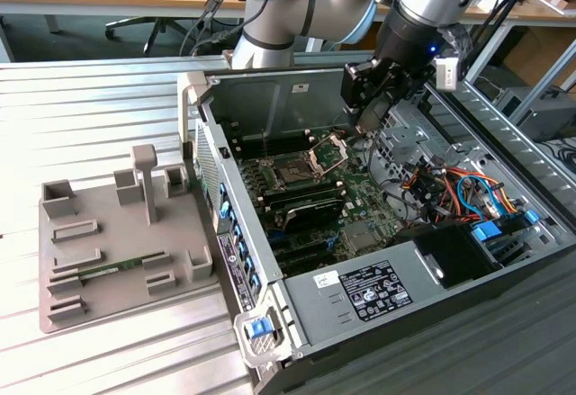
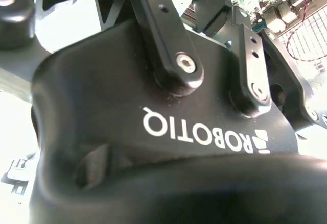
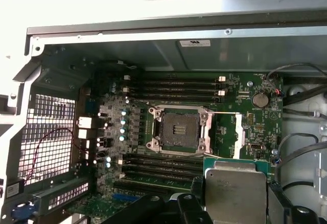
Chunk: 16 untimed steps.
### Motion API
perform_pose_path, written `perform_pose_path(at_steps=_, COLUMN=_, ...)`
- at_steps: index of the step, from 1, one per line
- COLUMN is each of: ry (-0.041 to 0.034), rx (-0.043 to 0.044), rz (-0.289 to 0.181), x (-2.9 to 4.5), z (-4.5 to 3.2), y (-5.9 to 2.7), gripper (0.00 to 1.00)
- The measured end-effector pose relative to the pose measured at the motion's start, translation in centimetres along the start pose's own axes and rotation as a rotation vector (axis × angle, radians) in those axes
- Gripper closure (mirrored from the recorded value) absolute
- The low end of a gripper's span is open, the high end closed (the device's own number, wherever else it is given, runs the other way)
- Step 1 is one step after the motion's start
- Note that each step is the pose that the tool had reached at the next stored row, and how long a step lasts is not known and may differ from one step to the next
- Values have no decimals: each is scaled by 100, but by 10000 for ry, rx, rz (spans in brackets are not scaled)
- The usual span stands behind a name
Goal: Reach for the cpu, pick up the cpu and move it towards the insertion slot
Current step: 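Pick up the cpu and move it towards the insertion slot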
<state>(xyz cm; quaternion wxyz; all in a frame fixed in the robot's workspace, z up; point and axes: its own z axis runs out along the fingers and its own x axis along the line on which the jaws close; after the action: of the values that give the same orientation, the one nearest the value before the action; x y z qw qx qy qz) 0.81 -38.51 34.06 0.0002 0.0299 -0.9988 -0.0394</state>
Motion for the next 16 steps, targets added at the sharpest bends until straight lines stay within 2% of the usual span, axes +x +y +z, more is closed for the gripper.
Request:
perform_pose_path(at_steps=12, ry=0, rx=1, rz=0, x=10, z=55, y=3, gripper=45)
perform_pose_path(at_steps=16, ry=0, rx=0, rz=0, x=111, z=68, y=9, gripper=45)
